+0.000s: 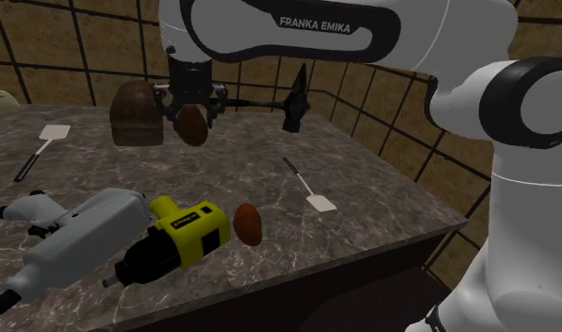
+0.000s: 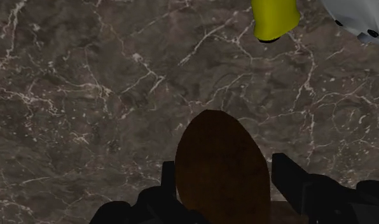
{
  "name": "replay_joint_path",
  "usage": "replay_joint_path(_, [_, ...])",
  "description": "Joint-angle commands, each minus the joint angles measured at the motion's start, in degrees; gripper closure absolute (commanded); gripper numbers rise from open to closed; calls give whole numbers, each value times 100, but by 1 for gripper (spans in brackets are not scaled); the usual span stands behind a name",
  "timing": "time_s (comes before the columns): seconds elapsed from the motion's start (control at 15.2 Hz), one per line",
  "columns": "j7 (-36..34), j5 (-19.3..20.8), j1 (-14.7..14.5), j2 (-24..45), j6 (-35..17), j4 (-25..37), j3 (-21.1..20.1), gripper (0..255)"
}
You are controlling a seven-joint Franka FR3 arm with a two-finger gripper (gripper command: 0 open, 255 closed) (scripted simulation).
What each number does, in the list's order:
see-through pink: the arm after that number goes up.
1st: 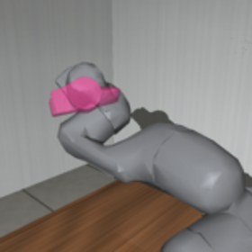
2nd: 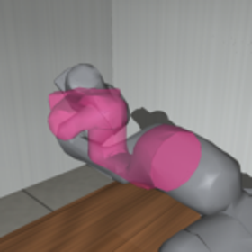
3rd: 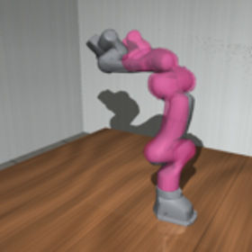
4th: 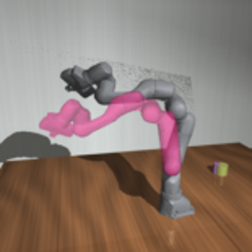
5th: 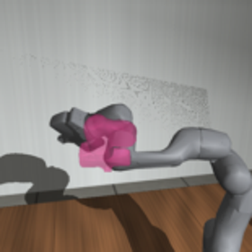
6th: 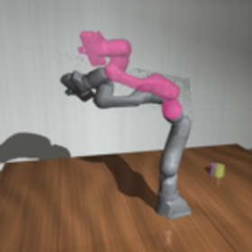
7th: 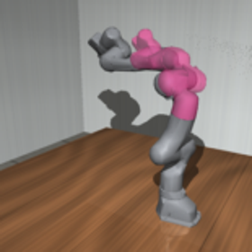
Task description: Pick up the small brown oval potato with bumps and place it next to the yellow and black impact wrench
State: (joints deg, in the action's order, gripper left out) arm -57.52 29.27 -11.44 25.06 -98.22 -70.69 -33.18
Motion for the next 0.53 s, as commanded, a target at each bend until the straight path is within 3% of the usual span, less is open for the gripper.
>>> replay_joint_path(0.0, [-45,282,-431,610,382,929,71,255])
replay_joint_path(0.07, [-32,403,-663,912,579,1423,122,255])
replay_joint_path(0.46, [-210,346,-455,746,38,672,110,255])
